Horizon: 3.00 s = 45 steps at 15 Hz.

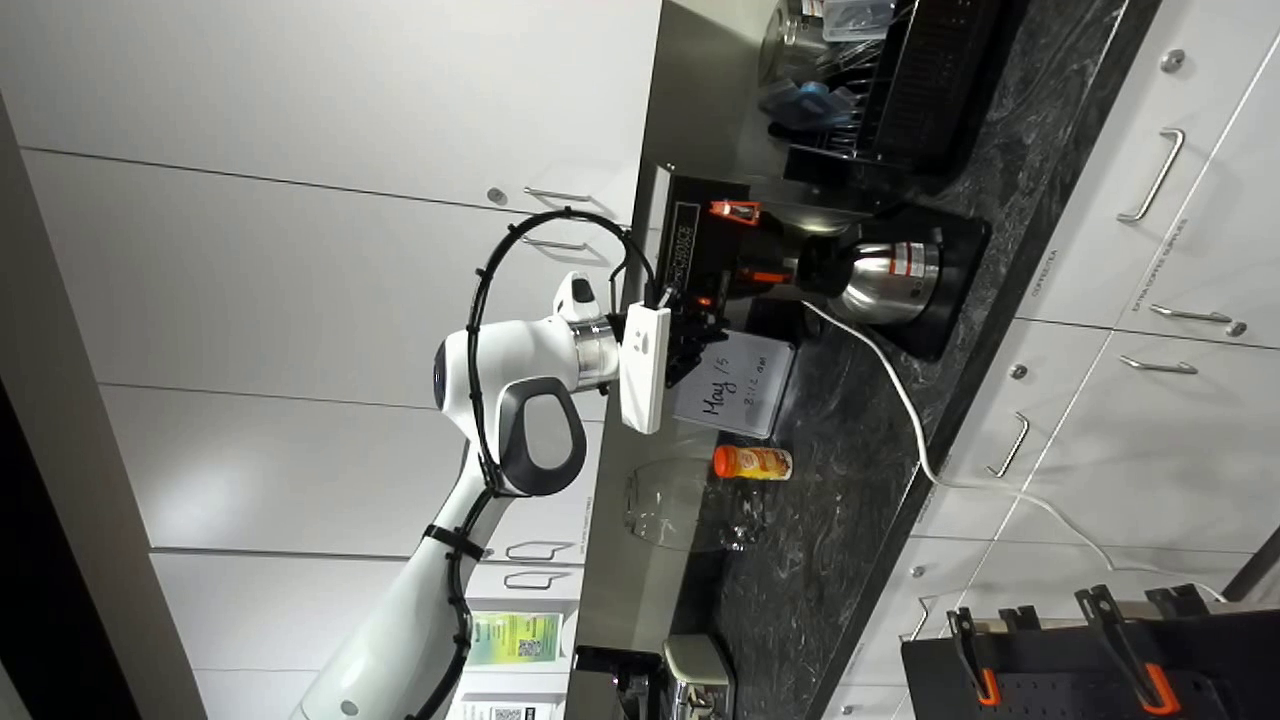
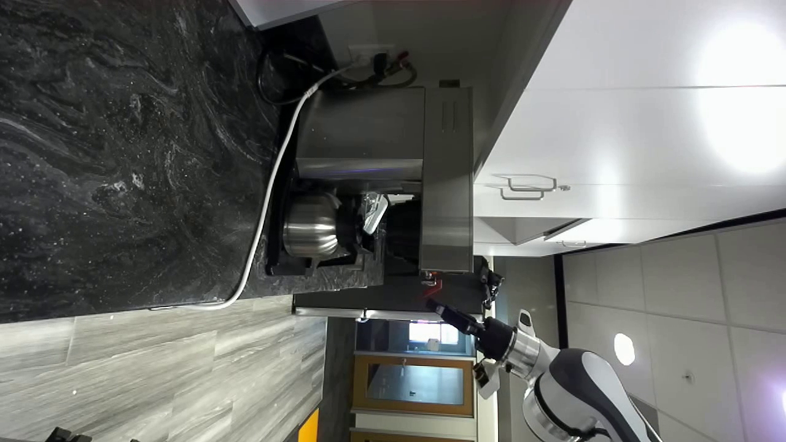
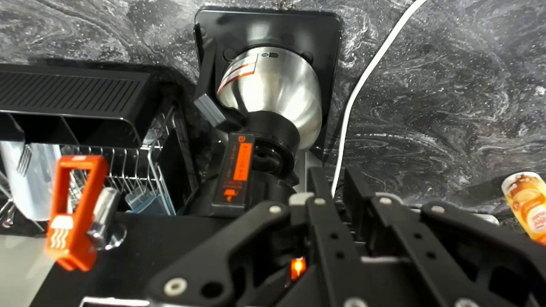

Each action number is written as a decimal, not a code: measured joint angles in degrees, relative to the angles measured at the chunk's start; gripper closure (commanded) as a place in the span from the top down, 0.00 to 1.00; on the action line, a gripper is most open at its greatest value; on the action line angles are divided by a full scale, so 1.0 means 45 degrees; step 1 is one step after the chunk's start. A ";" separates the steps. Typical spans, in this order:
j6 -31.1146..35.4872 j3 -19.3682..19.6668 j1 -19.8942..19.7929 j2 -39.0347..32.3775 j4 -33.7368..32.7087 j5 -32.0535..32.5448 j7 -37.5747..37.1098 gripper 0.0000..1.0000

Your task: Switch off the coffeemaker

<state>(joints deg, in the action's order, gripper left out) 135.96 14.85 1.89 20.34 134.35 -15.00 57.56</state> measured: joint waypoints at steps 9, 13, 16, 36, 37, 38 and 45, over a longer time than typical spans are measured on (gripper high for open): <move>0.0201 0.0010 0.0070 -0.0099 0.0030 -0.0364 0.0230 0.00; 0.0407 0.0010 0.0109 -0.0181 0.0025 -0.0966 0.0732 0.00; 0.0847 0.0010 0.0122 -0.0246 0.0018 -0.1220 0.0937 0.00; 0.1656 0.0017 0.0213 -0.1151 -0.0445 -0.3441 0.2717 0.00; 0.1656 0.0017 0.0214 -0.1198 -0.0472 -0.3571 0.2864 0.00; 0.1656 0.0017 0.0213 -0.1250 -0.0505 -0.3720 0.2980 0.00; 0.1637 0.0022 0.0176 -0.1470 -0.0580 -0.4575 0.3947 0.00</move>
<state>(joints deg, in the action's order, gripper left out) 143.33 14.95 2.68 13.72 131.74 -35.59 75.32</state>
